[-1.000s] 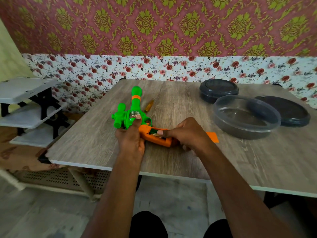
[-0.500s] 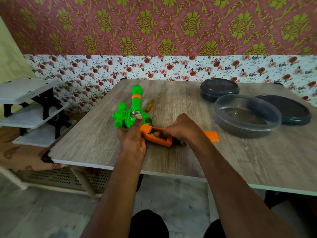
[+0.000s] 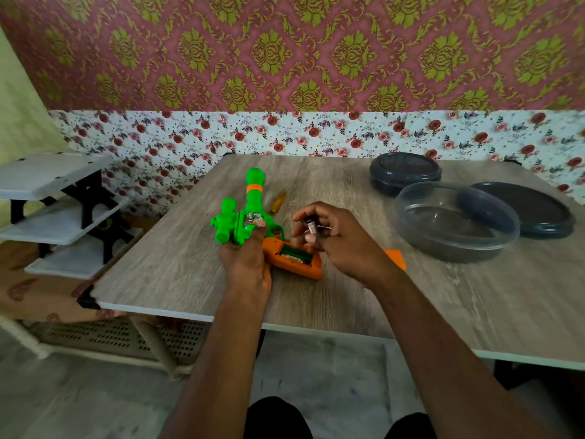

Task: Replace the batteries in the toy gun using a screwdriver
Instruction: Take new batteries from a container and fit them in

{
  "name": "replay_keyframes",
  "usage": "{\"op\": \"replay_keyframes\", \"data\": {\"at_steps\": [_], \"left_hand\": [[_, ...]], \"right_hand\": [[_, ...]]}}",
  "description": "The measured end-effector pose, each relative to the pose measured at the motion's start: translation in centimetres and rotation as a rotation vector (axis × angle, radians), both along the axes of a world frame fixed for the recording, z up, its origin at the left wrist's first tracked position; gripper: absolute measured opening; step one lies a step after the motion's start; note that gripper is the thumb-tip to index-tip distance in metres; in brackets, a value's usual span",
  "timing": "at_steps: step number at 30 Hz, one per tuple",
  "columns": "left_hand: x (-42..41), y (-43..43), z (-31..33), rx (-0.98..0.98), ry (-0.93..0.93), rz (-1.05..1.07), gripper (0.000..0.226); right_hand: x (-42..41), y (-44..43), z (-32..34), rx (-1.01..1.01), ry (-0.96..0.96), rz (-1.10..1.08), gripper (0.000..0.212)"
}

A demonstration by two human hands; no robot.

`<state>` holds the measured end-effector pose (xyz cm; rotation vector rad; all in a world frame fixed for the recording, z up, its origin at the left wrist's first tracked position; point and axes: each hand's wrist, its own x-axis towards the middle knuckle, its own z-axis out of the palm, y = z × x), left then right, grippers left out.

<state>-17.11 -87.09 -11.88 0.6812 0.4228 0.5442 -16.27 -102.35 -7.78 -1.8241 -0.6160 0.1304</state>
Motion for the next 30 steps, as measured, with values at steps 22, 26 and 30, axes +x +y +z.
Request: {"op": "replay_keyframes", "data": {"at_steps": [22, 26, 30], "left_hand": [[0.0, 0.1, -0.3, 0.041, 0.016, -0.011, 0.045], [-0.1, 0.1, -0.1, 0.041, 0.04, -0.017, 0.046], [-0.2, 0.2, -0.2, 0.042, 0.034, -0.013, 0.045]], "right_hand": [[1.8, 0.2, -3.1, -0.004, -0.435, -0.2, 0.017], [1.6, 0.1, -2.9, -0.058, -0.481, -0.136, 0.019], [1.2, 0.0, -2.7, -0.145, -0.477, -0.066, 0.023]]}}
